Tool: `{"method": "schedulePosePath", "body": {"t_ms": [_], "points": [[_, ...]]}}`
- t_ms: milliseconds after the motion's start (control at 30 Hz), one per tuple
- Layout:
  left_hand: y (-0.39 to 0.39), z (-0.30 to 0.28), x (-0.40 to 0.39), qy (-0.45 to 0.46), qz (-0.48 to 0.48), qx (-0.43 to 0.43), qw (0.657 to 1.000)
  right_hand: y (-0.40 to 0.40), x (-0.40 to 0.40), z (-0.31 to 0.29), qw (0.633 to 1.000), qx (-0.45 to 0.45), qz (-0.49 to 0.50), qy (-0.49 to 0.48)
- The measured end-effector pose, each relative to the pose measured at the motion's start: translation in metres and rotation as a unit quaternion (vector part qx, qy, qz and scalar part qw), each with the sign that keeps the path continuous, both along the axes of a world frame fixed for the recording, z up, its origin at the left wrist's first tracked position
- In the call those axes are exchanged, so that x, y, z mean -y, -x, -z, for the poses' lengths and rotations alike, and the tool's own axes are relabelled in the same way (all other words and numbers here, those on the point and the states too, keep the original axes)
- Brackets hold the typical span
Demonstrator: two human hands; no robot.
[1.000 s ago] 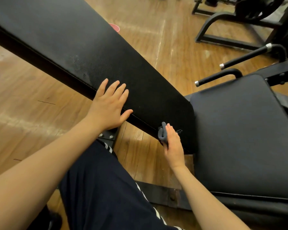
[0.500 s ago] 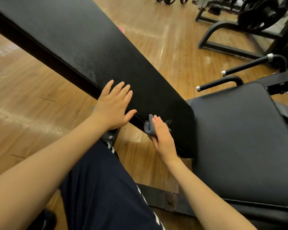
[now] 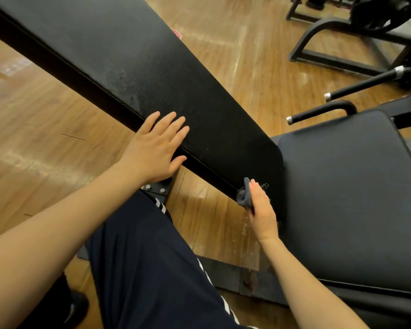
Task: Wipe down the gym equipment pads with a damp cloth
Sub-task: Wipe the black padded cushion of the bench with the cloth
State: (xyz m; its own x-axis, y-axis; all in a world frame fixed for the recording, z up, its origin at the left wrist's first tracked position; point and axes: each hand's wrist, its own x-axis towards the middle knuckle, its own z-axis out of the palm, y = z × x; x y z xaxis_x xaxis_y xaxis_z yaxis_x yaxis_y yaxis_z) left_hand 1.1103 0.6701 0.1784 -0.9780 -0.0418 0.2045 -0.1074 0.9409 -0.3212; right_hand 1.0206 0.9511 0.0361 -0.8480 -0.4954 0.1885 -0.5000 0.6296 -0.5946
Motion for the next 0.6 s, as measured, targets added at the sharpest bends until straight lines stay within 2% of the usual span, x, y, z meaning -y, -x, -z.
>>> {"method": "schedulePosePath", "body": {"t_ms": [133, 300, 367, 433, 533, 600], "points": [[0.000, 0.000, -0.003, 0.018, -0.007, 0.000, 1.000, -0.001, -0.032, 0.017, 0.992, 0.091, 0.085, 0.012], [0.000, 0.002, -0.006, 0.015, -0.020, -0.001, 1.000, -0.003, -0.035, 0.022, 0.987, 0.113, 0.114, 0.021], [0.001, 0.002, -0.006, 0.013, -0.025, -0.001, 1.000, -0.011, -0.012, 0.013, 0.993, 0.079, 0.071, 0.053], [0.001, 0.002, -0.006, 0.011, -0.024, -0.001, 1.000, -0.015, 0.020, -0.002, 0.997, -0.006, 0.011, 0.082], [0.000, 0.002, -0.006, 0.004, -0.015, 0.005, 1.000, -0.011, 0.063, -0.020, 0.988, -0.137, -0.040, 0.057], [-0.001, 0.001, -0.006, 0.003, -0.011, 0.009, 1.000, -0.009, 0.071, -0.025, 0.984, -0.169, -0.043, 0.032]]}}
